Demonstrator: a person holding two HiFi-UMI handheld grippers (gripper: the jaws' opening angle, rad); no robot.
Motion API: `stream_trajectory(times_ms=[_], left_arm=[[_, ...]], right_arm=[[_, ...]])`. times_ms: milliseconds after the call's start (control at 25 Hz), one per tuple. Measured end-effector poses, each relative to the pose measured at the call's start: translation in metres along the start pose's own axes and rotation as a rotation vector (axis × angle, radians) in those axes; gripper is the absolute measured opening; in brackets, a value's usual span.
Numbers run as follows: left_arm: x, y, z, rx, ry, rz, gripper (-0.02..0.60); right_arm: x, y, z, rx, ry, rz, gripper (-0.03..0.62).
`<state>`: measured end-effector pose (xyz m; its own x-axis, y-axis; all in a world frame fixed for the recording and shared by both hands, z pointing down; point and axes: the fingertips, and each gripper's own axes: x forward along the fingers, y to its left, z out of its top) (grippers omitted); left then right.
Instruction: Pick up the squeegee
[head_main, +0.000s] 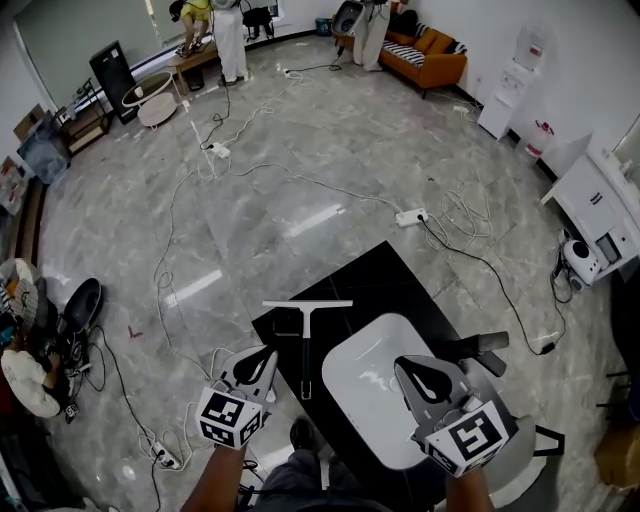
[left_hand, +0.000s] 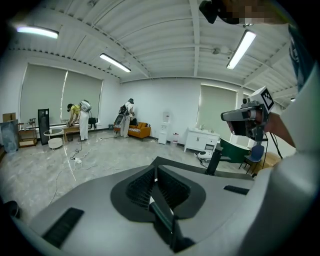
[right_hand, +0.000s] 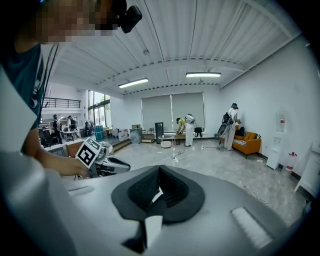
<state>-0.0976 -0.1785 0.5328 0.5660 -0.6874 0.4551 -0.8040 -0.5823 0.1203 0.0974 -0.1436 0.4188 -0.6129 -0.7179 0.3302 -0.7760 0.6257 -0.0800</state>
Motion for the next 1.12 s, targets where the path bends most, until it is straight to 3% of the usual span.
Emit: stream_trajectory(times_ms=[240, 1120], left_arm=[[0.020, 0.000, -0.018, -0.012, 0.056, -0.025, 0.030], [0.062, 0.023, -0.095, -0.072, 0.206, 0.013, 0.120]], right_arm=[[0.006, -0.003, -0.012, 0.018, 0.012, 0.002, 0.011], [0.038, 0.000, -0.058, 0.070, 0.075, 0.035, 0.011]])
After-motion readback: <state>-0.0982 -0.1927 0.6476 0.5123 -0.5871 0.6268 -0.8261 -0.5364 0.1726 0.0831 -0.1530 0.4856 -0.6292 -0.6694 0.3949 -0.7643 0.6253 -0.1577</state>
